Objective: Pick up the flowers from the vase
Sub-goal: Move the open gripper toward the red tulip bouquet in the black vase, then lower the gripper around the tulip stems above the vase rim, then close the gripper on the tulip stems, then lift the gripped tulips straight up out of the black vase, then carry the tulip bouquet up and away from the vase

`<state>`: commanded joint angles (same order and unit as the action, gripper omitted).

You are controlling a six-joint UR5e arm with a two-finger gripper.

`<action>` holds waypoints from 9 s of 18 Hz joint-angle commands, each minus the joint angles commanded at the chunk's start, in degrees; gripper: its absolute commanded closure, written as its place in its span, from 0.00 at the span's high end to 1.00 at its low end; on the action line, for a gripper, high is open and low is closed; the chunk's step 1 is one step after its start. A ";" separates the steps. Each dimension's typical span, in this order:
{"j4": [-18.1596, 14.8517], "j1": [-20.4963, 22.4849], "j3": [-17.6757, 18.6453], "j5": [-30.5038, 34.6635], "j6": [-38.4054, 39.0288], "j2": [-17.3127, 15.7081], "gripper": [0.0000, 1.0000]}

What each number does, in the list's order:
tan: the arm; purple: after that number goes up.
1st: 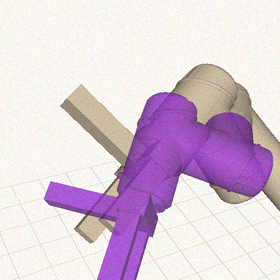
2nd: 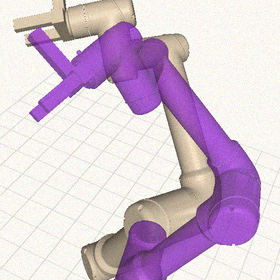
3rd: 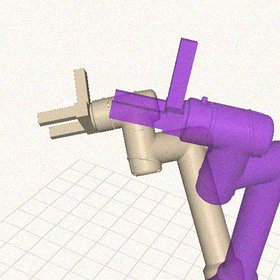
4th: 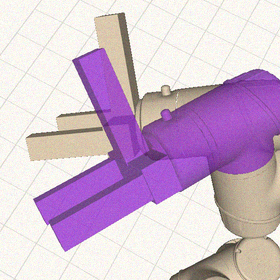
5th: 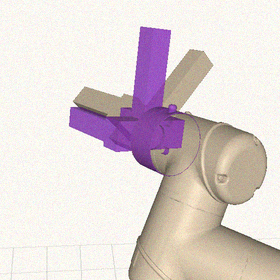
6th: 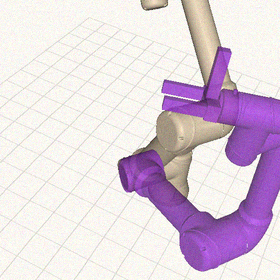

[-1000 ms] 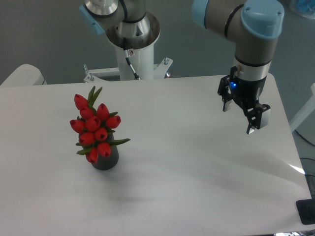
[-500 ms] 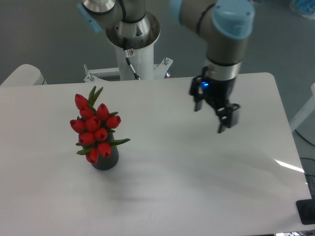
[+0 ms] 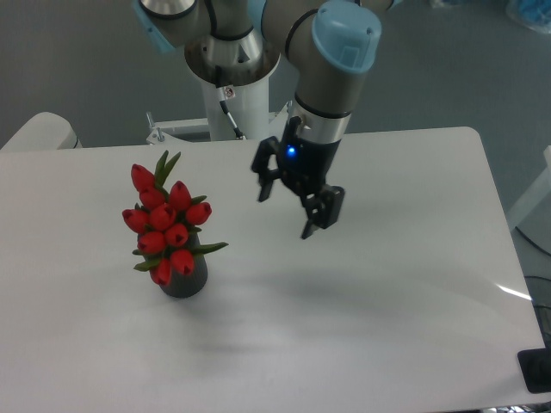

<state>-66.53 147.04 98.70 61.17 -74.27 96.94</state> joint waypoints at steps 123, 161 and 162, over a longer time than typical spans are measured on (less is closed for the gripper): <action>18.02 -0.53 4.05 -32.96 22.50 -4.57 0.24; 17.75 19.34 -0.79 -33.49 1.76 5.01 0.22; 17.75 19.34 -0.70 -33.40 1.76 5.10 0.22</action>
<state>-48.78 166.38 98.00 27.77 -72.51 102.04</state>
